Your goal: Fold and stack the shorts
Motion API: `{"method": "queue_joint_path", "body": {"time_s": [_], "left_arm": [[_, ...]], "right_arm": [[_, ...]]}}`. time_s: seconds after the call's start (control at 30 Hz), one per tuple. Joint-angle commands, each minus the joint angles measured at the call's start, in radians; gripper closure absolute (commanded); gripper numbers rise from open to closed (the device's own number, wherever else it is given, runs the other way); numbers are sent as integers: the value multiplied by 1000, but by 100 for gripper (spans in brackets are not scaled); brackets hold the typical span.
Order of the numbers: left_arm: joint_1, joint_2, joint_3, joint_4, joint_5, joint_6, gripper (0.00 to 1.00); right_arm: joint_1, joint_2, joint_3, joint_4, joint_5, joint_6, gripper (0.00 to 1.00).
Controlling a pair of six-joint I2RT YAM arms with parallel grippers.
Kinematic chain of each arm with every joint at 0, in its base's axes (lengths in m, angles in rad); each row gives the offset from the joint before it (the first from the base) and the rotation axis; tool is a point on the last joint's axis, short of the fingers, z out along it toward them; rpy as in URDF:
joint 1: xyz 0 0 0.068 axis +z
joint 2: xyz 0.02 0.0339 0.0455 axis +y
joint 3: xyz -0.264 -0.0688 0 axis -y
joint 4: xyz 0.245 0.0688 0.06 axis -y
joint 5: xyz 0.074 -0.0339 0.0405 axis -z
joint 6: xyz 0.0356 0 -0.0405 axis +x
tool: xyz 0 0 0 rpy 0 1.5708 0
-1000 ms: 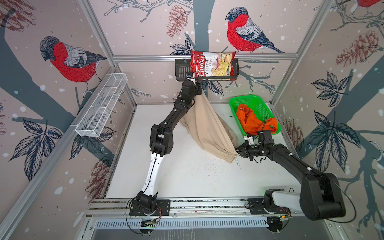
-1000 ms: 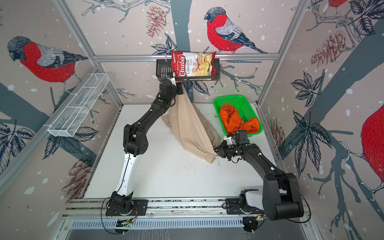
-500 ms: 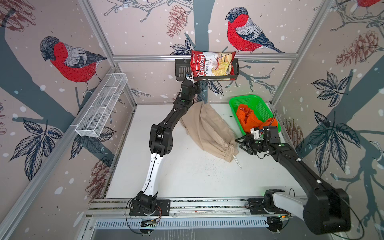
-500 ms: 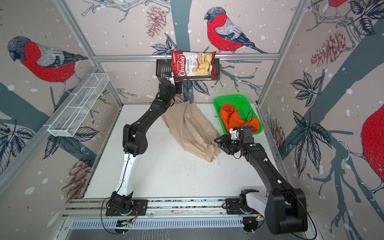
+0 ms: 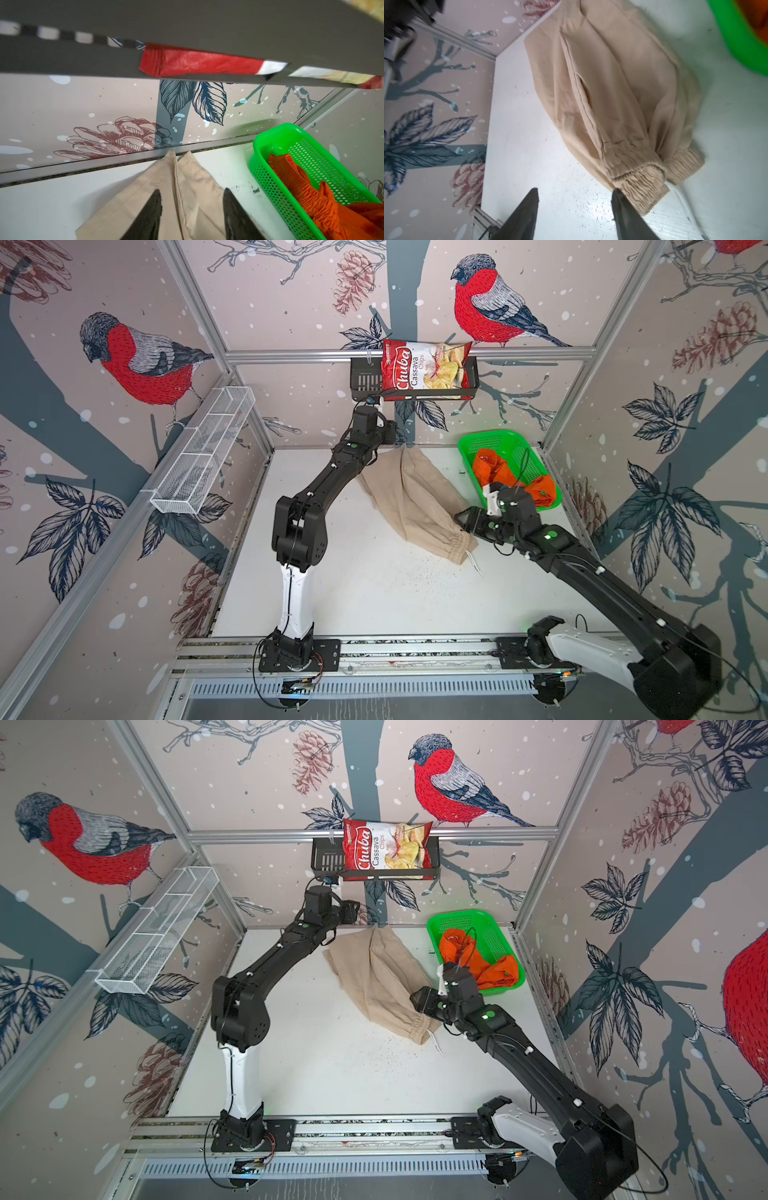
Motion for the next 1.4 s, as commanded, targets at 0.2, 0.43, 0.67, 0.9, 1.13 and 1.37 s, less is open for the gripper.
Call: {"method": "queue_joint_path", "body": {"time_s": [0.2,0.43,0.67,0.9,1.13,1.37], "left_arm": [[46,-250,-373,66,51,-125,49],[141,-291,-685,255,147,-362,44],[178,-120,-681,330,240,-478,35],[179,7,-611,331,217,-507,29],[184,111,-536,342,230,-514,28],[184,176,-475,366,210,-517,39]], "right_arm": [[214,225,27,181,150,-80,42],[221,416,64,247,156,-133,42],[161,534,80,253,141,-173,42],[127,545,42,268,107,-173,42],[123,543,15,280,81,-170,42],[112,520,-34,304,63,-161,42]]}}
